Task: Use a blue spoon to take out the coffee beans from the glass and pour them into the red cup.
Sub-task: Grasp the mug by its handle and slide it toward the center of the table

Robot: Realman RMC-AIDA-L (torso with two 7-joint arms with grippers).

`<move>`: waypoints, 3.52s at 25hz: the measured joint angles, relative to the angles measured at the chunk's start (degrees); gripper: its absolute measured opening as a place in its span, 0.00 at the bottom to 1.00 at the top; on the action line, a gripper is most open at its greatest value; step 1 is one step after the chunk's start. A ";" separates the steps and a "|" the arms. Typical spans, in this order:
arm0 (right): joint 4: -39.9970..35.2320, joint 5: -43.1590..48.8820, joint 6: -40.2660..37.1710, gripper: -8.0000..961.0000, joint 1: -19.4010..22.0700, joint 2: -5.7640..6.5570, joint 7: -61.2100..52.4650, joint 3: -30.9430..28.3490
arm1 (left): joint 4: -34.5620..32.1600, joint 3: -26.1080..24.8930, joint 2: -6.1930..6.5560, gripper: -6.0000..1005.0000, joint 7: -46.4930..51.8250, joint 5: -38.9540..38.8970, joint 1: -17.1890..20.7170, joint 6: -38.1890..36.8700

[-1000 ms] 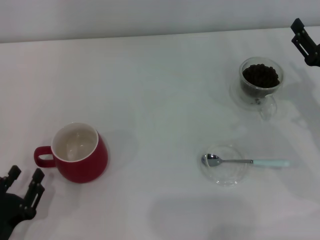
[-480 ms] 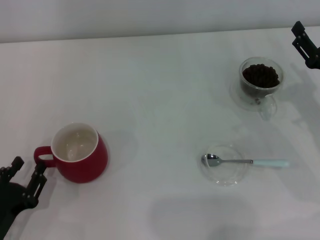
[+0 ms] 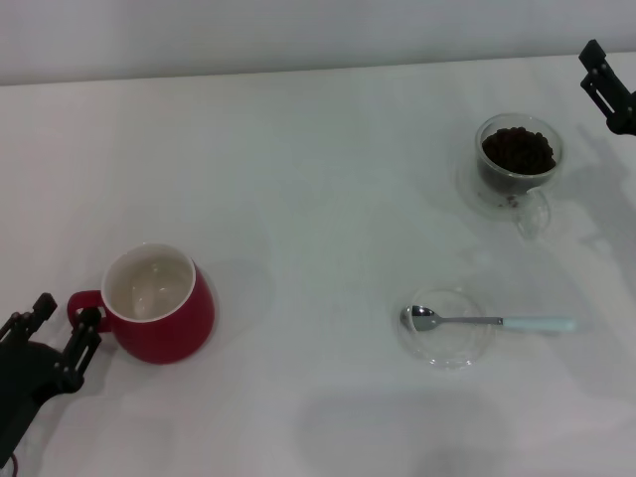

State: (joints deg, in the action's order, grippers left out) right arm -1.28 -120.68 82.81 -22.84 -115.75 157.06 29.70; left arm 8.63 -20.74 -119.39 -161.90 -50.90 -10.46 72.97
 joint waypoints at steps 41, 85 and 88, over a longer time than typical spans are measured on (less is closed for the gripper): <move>0.09 0.01 1.17 0.82 0.25 0.00 -0.07 0.00 | 1.91 0.58 -0.09 0.45 0.00 9.54 -7.93 -5.92; -0.85 0.01 0.81 0.82 1.91 0.35 0.00 -1.47 | 9.48 0.49 -0.32 0.17 0.00 15.29 -17.33 -19.29; -0.94 0.01 0.79 0.82 1.92 0.35 0.00 -1.49 | 9.56 0.31 -0.32 0.17 0.01 15.30 -18.05 -19.61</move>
State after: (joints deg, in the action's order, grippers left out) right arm -2.22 -120.67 83.60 -20.92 -115.40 157.06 28.21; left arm 18.20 -20.43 -119.71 -161.89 -35.59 -28.51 53.37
